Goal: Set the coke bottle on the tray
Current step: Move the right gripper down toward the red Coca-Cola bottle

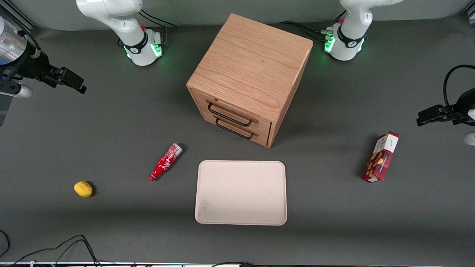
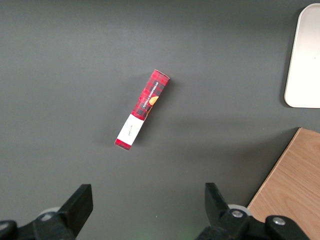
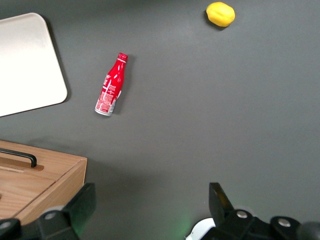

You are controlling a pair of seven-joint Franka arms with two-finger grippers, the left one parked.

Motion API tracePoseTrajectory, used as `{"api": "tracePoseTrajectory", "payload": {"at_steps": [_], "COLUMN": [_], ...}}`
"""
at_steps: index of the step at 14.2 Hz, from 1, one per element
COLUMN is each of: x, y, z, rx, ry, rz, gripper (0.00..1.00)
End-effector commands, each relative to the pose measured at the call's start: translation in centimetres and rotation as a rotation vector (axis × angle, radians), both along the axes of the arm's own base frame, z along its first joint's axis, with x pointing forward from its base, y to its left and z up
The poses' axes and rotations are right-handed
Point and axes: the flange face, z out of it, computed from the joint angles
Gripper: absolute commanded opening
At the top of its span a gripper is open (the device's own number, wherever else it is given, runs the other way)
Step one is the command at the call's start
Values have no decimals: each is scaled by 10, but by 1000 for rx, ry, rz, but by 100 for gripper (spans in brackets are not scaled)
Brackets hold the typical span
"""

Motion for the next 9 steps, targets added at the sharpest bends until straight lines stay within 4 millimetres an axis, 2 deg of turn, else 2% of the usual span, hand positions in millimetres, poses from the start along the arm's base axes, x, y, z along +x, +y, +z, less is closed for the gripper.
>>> {"api": "tracePoseTrajectory", "payload": {"at_steps": [1,5,7,9], "x": [-5,-4,5,35], "y": [0,5,23,56], "z": [5,7,-8,-31], "rx": [27,26,22,20], "ry": [4,-1,16,8], "rz": [13,19,11,-29], "gripper": [100,100,100,100]}}
